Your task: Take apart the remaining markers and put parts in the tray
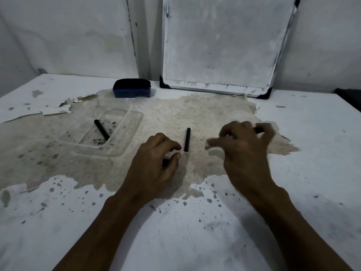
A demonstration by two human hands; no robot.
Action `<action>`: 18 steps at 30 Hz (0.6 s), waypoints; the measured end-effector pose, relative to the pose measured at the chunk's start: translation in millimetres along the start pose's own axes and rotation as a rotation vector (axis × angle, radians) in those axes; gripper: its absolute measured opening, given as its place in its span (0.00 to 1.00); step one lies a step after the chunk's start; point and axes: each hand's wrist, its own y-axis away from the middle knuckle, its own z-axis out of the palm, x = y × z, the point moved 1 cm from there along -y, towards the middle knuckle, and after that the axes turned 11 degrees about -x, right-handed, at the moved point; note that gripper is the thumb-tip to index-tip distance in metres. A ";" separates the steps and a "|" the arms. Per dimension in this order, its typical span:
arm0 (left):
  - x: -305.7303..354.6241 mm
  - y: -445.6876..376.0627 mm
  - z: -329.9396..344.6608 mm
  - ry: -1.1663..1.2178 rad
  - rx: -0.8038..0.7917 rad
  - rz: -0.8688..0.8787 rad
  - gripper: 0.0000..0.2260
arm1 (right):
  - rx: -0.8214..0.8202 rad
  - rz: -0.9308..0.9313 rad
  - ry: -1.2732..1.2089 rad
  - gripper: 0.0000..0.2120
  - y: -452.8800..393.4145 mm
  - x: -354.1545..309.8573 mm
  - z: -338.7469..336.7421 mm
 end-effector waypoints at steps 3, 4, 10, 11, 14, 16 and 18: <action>0.0 1.5 1.0 -0.001 -0.009 -0.008 0.07 | -0.165 -0.089 0.090 0.17 -2.6 0.9 1.9; 0.2 1.8 0.9 -0.002 -0.011 -0.009 0.07 | -0.165 -0.103 0.090 0.17 -5.1 3.4 -1.2; -0.4 1.5 1.0 -0.001 -0.004 -0.026 0.07 | -0.128 -0.137 0.095 0.22 -16.2 -2.2 -18.2; -0.6 1.8 1.3 0.001 -0.004 -0.027 0.07 | -0.129 -0.137 0.088 0.22 -17.0 -3.3 -19.1; 1.0 2.2 3.0 0.001 -0.003 -0.028 0.07 | -0.196 -0.097 0.040 0.22 -17.5 -0.8 -14.6; 4.0 1.1 5.5 -0.015 -0.031 -0.019 0.09 | -0.226 -0.045 -0.079 0.24 -15.1 4.9 -7.6; 8.4 -0.8 7.6 -0.039 -0.063 -0.010 0.11 | -0.218 0.010 -0.240 0.23 -10.5 11.0 -2.4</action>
